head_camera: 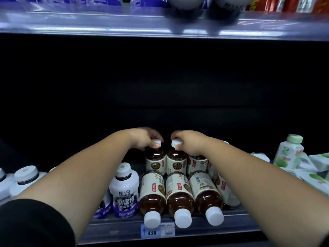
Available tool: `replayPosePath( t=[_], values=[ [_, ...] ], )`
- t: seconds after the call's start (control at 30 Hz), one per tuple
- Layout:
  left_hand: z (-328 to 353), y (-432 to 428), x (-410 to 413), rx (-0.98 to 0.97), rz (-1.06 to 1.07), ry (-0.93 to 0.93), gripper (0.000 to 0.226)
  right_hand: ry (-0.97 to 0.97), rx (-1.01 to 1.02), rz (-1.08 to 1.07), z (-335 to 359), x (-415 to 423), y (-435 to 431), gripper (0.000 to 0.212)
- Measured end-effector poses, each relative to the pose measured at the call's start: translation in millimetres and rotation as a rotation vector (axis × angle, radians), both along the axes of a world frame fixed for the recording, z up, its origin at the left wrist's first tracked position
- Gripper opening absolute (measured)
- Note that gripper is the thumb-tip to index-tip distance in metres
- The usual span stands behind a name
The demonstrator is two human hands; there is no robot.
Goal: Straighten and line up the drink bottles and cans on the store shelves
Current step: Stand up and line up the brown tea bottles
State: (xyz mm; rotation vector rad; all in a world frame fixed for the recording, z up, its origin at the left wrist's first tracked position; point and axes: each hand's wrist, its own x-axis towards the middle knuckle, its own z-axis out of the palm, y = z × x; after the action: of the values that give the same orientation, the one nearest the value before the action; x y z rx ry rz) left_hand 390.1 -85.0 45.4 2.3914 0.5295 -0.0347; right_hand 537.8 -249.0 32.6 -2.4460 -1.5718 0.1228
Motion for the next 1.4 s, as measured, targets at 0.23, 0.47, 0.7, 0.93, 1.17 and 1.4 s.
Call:
replayPosePath(
  t=[0.23,0.47,0.7,0.93,1.17,1.4],
  values=[
    [-15,1,-2,0.030,0.041,-0.129,0.036,0.031,0.005,0.023,2,1,-4,0.041],
    [-5,4,2,0.051,-0.011,-0.043,0.027,0.103,0.005,0.036,3,1,-4,0.043],
    [-2,-9,16,0.320,-0.046,0.001,0.034,0.132,-0.004,0.046,13,5,-15,0.063],
    [2,-30,36,0.256,-0.070,-0.085,0.054,0.044,-0.093,-0.078,26,37,-52,0.064],
    [-7,-36,42,0.212,-0.094,-0.044,0.044,0.056,-0.068,-0.015,14,48,-52,0.049],
    [-11,-35,41,0.179,-0.073,-0.057,0.043,0.129,-0.059,-0.030,13,52,-53,0.054]
  ],
)
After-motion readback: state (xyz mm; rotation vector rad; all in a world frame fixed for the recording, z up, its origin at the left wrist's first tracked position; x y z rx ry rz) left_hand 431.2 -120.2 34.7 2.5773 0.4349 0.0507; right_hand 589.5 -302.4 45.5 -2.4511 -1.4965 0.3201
